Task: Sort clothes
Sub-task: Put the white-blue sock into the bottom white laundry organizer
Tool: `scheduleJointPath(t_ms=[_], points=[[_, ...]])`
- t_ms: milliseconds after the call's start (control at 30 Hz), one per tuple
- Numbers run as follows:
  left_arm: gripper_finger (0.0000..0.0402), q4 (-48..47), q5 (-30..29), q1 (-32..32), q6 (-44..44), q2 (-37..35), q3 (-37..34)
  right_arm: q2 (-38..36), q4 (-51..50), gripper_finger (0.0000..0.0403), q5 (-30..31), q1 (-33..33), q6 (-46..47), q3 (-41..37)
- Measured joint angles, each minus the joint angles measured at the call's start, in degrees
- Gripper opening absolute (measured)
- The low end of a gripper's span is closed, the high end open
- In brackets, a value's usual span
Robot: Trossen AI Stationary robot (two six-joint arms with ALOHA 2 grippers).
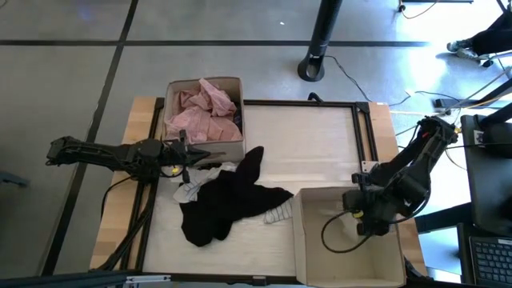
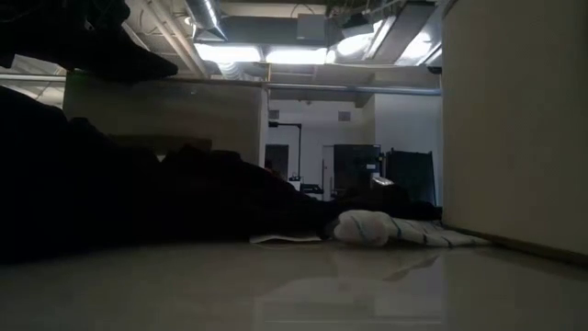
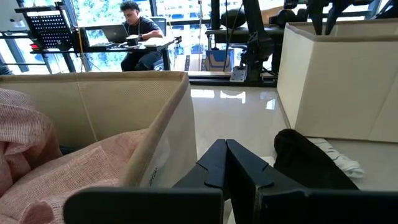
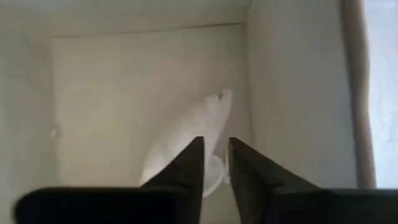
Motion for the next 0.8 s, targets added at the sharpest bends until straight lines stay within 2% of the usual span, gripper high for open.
scheduleJointPath(t_ms=[133, 233, 400, 533, 667, 800], points=[[0.0, 0.0, 0.0, 0.0, 0.0, 0.0, 0.0, -0.4, -0.2, 0.0123, -2.6, -2.5, -0.8, 5.0], [0.0, 0.0, 0.0, 0.0, 0.0, 0.0, 0.0, -0.4, 0.8, 0.0158, 0.4, -5.2, -5.2, 10.3], [0.0, 0.0, 0.0, 0.0, 0.0, 0.0, 0.0, 1.1, 13.9, 0.0195, 9.1, -13.1, -28.4, 13.3], [0.0, 0.0, 0.0, 0.0, 0.0, 0.0, 0.0, 6.3, 26.6, 0.0203, 10.5, -20.9, -48.1, 13.3], [0.0, 0.0, 0.0, 0.0, 0.0, 0.0, 0.0, 13.7, 36.7, 0.0204, 4.6, -26.9, -58.8, 13.3], [0.0, 0.0, 0.0, 0.0, 0.0, 0.0, 0.0, 21.7, 43.4, 0.0204, -4.2, -31.8, -63.0, 13.3]])
